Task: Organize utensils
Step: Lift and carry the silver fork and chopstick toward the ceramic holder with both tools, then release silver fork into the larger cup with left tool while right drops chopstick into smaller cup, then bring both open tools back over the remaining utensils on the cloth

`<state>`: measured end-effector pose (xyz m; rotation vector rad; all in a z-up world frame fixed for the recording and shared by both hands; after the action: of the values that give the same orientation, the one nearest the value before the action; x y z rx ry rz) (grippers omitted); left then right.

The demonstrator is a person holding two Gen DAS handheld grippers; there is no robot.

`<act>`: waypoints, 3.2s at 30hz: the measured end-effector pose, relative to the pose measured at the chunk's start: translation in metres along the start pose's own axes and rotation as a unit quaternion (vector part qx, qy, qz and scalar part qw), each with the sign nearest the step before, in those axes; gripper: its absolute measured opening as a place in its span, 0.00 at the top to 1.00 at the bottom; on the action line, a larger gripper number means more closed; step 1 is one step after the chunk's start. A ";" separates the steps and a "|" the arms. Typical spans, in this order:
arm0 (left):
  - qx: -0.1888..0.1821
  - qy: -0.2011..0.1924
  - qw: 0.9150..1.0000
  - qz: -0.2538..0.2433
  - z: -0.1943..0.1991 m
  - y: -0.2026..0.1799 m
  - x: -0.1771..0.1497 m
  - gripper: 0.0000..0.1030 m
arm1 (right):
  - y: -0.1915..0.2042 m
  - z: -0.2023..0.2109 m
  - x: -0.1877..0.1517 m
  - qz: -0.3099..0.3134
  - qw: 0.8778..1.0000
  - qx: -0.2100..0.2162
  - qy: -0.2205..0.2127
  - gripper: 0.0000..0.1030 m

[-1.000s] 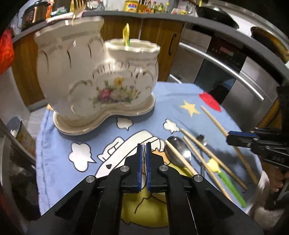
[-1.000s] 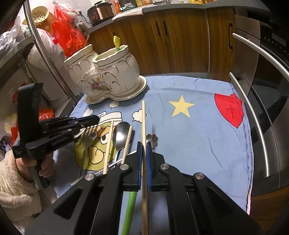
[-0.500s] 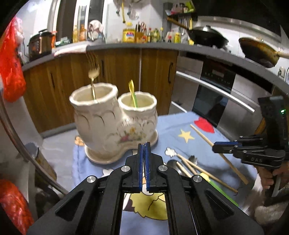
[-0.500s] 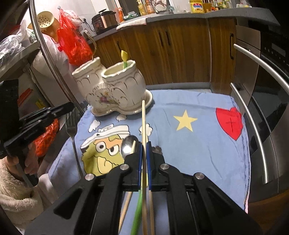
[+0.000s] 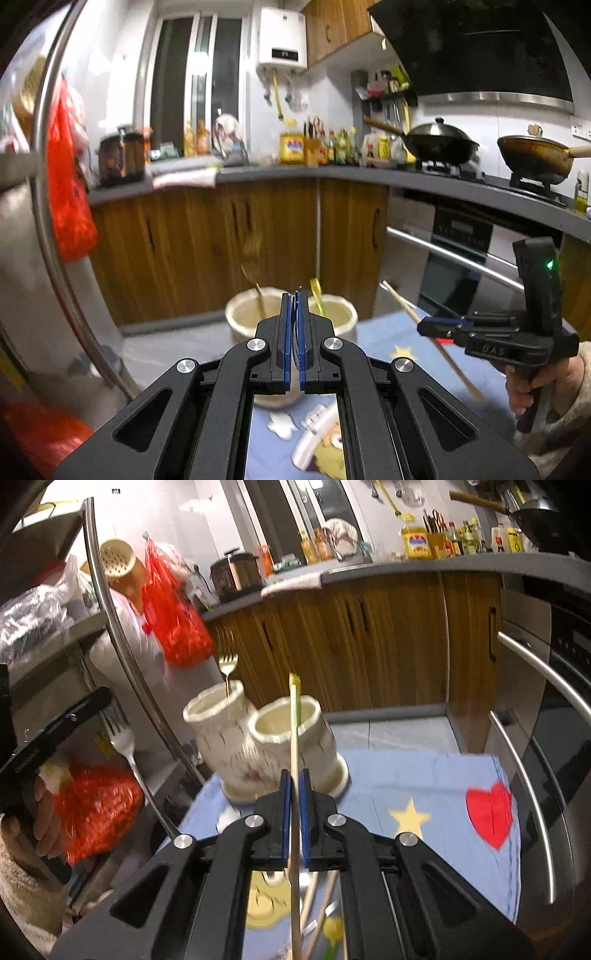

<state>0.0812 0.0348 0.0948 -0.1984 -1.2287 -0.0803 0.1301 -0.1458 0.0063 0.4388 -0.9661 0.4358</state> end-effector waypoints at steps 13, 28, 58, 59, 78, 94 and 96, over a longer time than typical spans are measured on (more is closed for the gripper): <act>0.049 -0.056 0.997 -0.007 -0.010 0.026 0.099 0.97 | -0.003 -0.053 0.097 -0.023 0.997 0.012 -0.072 0.96; 0.112 -0.031 0.993 -0.006 -0.079 0.067 0.102 0.97 | -0.038 -0.124 0.136 -0.058 0.989 -0.049 -0.123 0.96; 0.104 0.051 0.993 -0.020 -0.133 0.065 0.012 0.96 | -0.031 -0.119 0.052 -0.017 0.997 -0.045 -0.058 0.95; 0.103 0.052 0.993 -0.020 -0.133 0.064 0.012 0.96 | -0.031 -0.119 0.051 -0.018 0.997 -0.045 -0.057 0.95; 0.075 0.049 0.996 0.030 -0.117 0.063 0.005 0.51 | -0.031 -0.098 0.053 -0.042 0.997 -0.023 -0.053 0.40; 0.057 0.039 0.997 0.036 -0.067 0.037 -0.007 0.11 | -0.034 -0.001 0.046 -0.013 0.996 -0.056 -0.064 0.05; 0.053 0.043 0.997 0.034 -0.063 0.030 -0.013 0.10 | -0.035 0.009 0.037 -0.001 0.996 -0.072 -0.059 0.05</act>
<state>0.1403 0.0519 0.0594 -0.1419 -1.1362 0.0347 0.1619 -0.1739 0.0369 0.3382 -1.1026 0.3383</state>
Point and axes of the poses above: each gripper's, at about its wrist camera, not at the fingertips, and z roughly against the way its jaws point, y to its left, x to its top, the point moved 8 cm from there along -z, roughly the way its jaws point, and after that the axes turned 9 degrees about z, right-handed, at the moved point
